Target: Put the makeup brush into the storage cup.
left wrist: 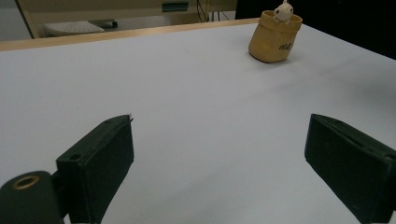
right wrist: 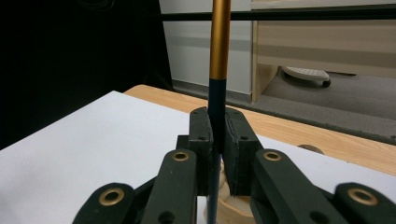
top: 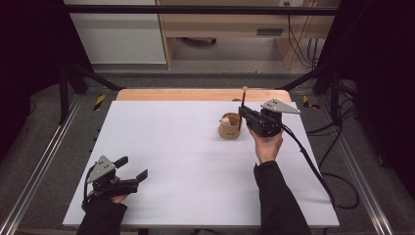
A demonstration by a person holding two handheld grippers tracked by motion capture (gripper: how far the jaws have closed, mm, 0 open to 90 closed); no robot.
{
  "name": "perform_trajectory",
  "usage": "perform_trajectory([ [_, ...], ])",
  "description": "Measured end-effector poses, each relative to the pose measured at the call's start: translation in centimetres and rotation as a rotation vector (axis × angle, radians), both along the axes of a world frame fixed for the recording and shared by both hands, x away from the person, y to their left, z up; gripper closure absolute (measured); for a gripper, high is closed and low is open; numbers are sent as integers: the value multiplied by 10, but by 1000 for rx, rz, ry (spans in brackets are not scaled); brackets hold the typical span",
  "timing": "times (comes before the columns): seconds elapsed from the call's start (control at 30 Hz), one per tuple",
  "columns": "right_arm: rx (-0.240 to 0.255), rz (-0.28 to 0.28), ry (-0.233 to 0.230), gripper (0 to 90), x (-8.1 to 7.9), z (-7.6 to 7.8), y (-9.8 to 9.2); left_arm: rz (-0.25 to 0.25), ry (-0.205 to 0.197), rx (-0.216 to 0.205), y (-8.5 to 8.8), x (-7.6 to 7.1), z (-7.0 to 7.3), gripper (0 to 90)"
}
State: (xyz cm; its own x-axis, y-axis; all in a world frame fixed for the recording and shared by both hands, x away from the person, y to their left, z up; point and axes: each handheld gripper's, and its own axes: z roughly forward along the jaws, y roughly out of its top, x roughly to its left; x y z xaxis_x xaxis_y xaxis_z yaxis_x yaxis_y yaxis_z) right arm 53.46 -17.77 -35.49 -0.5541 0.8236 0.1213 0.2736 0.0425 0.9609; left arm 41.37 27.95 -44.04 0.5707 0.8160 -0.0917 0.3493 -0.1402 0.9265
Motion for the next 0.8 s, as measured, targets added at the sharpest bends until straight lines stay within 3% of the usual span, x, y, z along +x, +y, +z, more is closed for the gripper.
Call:
perform_trajectory([
  [0.8, 2, -75, -14, 828, 37, -7, 6, -15, 10, 22, -3, 3, -2, 76],
])
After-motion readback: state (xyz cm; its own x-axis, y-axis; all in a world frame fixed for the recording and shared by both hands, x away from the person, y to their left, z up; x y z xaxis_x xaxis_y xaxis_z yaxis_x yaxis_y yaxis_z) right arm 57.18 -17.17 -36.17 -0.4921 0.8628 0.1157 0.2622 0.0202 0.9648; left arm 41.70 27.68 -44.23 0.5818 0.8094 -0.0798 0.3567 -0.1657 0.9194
